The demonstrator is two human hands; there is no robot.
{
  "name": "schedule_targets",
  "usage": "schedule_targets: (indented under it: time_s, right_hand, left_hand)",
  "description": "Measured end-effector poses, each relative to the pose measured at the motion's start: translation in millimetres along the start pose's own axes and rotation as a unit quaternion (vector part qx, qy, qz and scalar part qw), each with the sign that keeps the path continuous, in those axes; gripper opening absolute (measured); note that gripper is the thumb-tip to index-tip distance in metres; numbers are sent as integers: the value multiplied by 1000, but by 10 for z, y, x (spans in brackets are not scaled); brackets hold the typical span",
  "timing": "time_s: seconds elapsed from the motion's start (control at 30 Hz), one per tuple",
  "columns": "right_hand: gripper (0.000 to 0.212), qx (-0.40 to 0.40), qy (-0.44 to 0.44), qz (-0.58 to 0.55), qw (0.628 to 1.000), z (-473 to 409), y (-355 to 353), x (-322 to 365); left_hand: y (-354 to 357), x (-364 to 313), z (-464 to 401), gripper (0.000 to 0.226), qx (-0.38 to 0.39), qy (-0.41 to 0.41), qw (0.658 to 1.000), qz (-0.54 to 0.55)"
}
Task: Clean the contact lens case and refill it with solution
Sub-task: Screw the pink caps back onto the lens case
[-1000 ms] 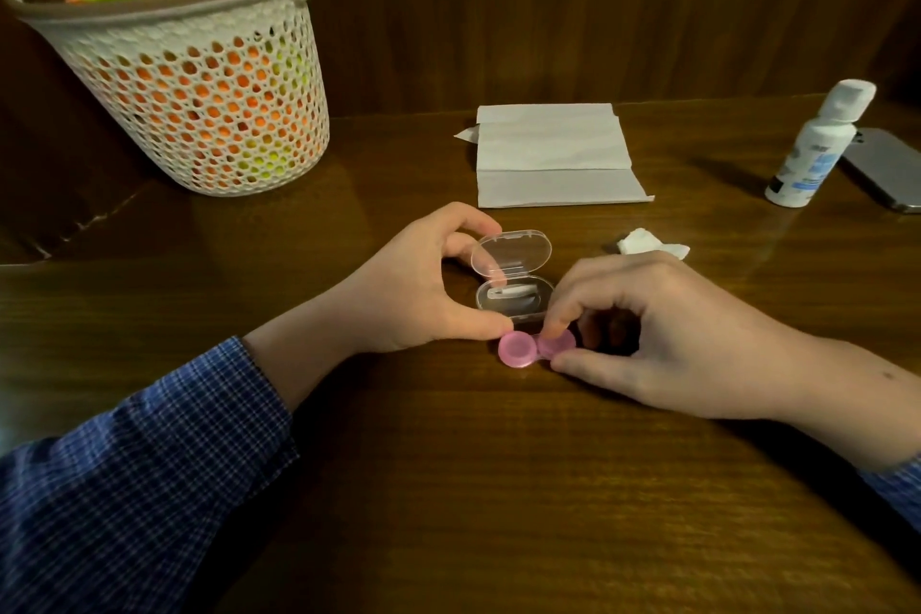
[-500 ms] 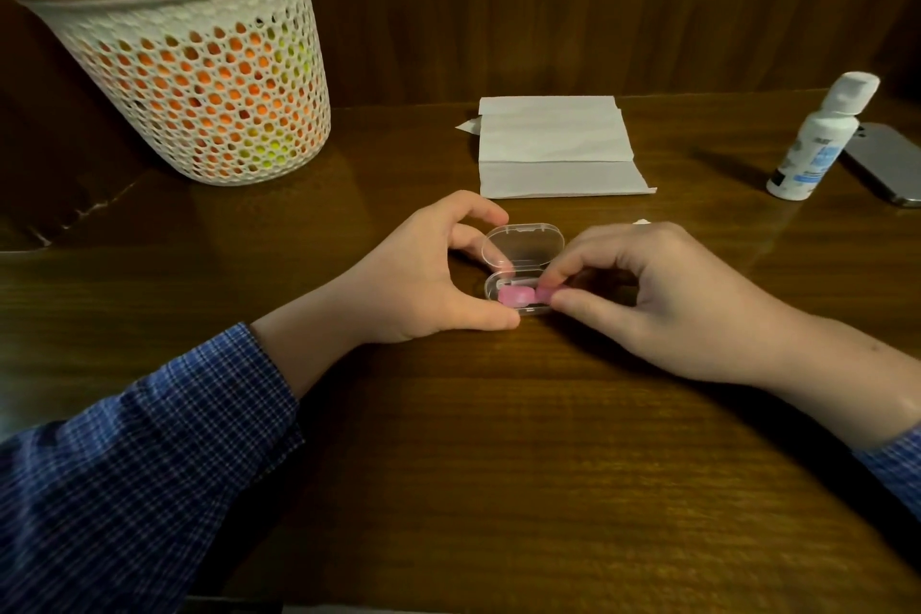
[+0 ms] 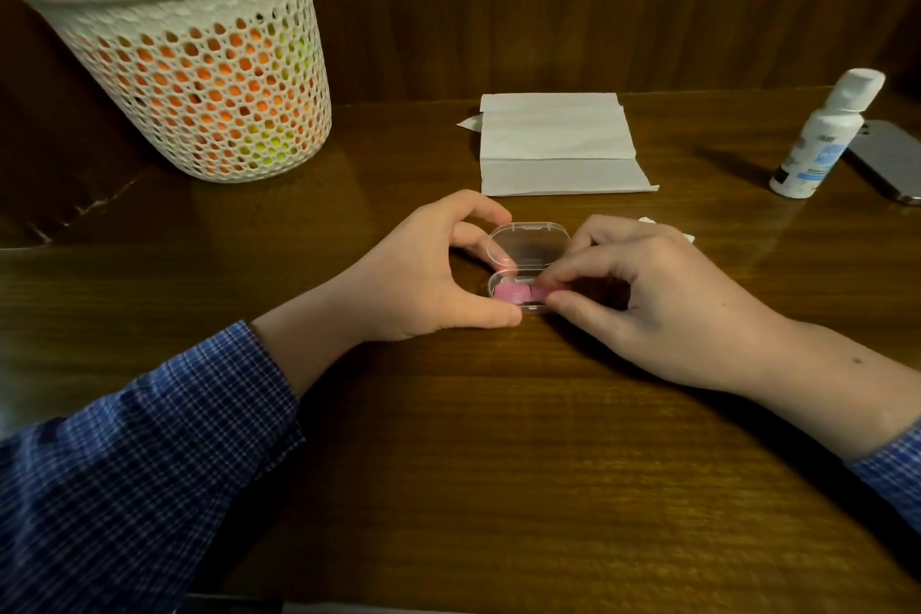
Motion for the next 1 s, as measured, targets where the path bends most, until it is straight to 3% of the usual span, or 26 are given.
schedule_targets:
  time_s: [0.2, 0.3, 0.4, 0.47, 0.7, 1.0]
  right_hand:
    - [25, -1, -6, 1, 1000, 8, -14, -14]
    - [18, -84, 4, -30, 996, -4, -140, -56]
    - [11, -145, 77, -90, 982, -27, -195, -173]
    - [17, -111, 102, -111, 982, -37, -128, -210]
    - [22, -5, 63, -73, 995, -24, -35, -126]
    - [20, 9, 66, -76, 995, -22, -39, -101]
  left_hand:
    - [-9, -53, 16, 72, 2, 8, 1000, 4]
    - [-16, -91, 28, 61, 2, 19, 1000, 15]
    - [-23, -125, 43, 53, -3, 39, 999, 15]
    - [-17, -157, 57, 47, -6, 54, 998, 20]
    - [7, -225, 104, 30, -1, 98, 995, -24]
    - [-8, -236, 85, 14, 0, 73, 997, 9]
Point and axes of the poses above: each hand's wrist, its own z-axis away from the middle knuckle, its own y-axis out of the palm, x = y × z, the point moved 5 cm from there along -z, towards the middle knuckle, and after that the axes turned 10 degrees about -x, right-handed, at the moved point
